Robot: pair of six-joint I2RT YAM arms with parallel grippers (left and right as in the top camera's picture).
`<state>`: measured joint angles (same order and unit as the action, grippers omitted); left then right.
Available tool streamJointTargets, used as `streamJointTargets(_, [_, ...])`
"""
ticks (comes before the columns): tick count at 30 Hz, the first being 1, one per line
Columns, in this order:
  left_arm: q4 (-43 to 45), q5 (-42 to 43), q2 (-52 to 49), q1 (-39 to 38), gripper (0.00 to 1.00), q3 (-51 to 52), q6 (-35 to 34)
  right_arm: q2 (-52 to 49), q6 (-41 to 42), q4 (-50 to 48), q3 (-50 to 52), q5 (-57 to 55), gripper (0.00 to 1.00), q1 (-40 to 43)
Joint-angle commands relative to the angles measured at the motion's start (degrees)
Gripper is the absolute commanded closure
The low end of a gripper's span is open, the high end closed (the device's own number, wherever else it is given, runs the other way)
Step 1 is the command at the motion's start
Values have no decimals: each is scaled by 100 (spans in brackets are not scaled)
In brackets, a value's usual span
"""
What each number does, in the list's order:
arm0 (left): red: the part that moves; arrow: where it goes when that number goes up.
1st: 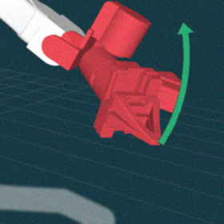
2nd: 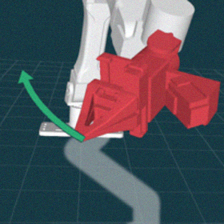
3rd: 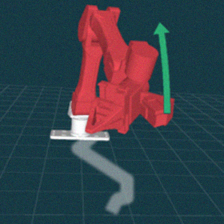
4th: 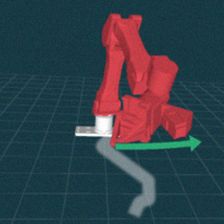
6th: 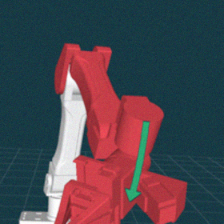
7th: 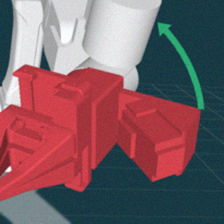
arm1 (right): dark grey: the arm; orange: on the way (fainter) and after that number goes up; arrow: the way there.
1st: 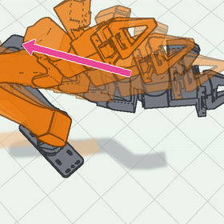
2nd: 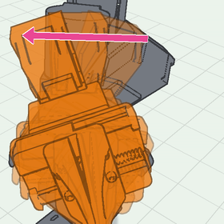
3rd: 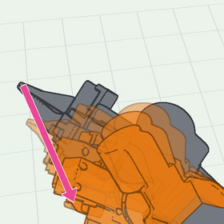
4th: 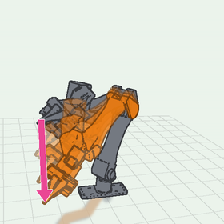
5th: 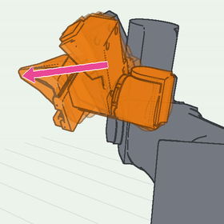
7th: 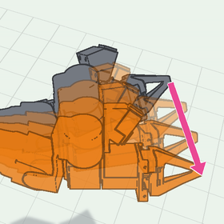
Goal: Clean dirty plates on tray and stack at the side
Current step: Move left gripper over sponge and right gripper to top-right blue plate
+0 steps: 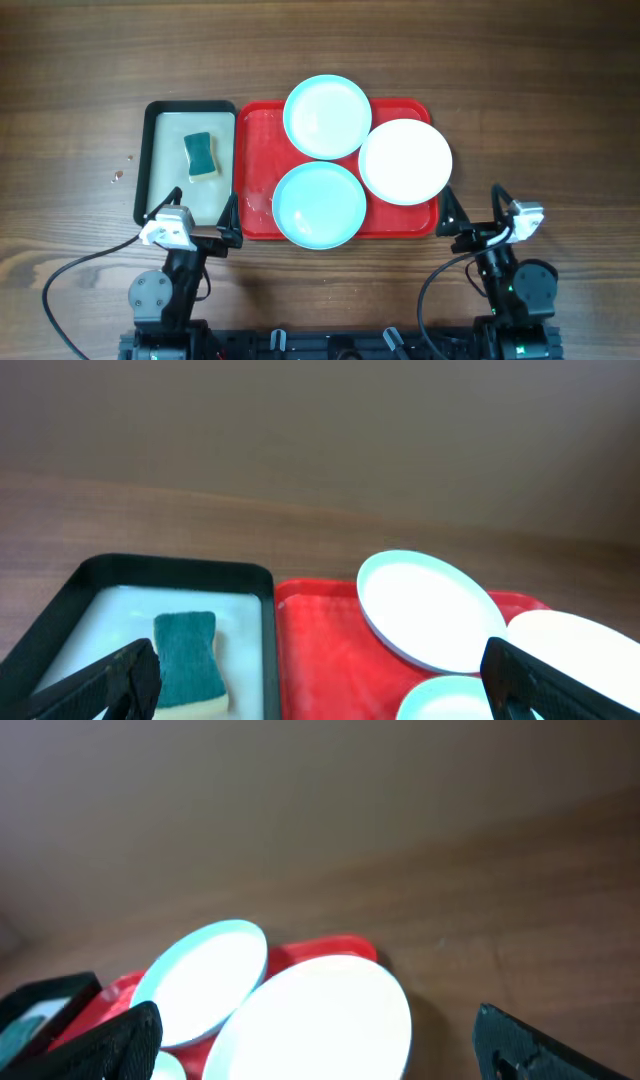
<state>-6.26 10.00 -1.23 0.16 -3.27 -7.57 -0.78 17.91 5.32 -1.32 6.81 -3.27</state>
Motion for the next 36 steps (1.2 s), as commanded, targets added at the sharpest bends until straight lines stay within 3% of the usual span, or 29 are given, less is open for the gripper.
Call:
streamJointTargets(1, [-282,105,-59,33,0,-625,72,33,-149,302,-455,140,0,28])
streamJointTargets(8, [-1467,111,-1427,33,0,-2520,74,-734,-138,817,-1665,238,0,28])
streamJointTargets(13, [-2938,144,-3362,33,0,-4677,160,-2424,-144,1196,-3082,826,0,28])
streamJointTargets(18, [-4424,155,-5088,33,0,-6365,155,-4699,-802,3025,-5209,1320,0,28])
streamJointTargets(22, [-4568,149,-5733,33,0,-6546,114,-6286,-922,4433,-6728,1342,0,24])
streamJointTargets(24, [-4575,177,-6035,33,0,-6546,114,-7095,-876,4494,-7274,1438,0,24])
streamJointTargets(28, [-4699,177,-6402,33,0,-6542,114,-7816,-901,4393,-7355,2035,1,20])
streamJointTargets(32, [-4708,-57,-6808,33,1,-6542,90,-8609,-898,4070,-7355,2127,26,-216])
streamJointTargets(34, [-4666,-713,-7099,39,7,-6542,-553,-8926,-883,3630,-7355,1729,38,-387])
streamJointTargets(36, [-4634,-922,-7340,37,11,-6542,-708,-9110,-872,3263,-7357,1241,39,-553])
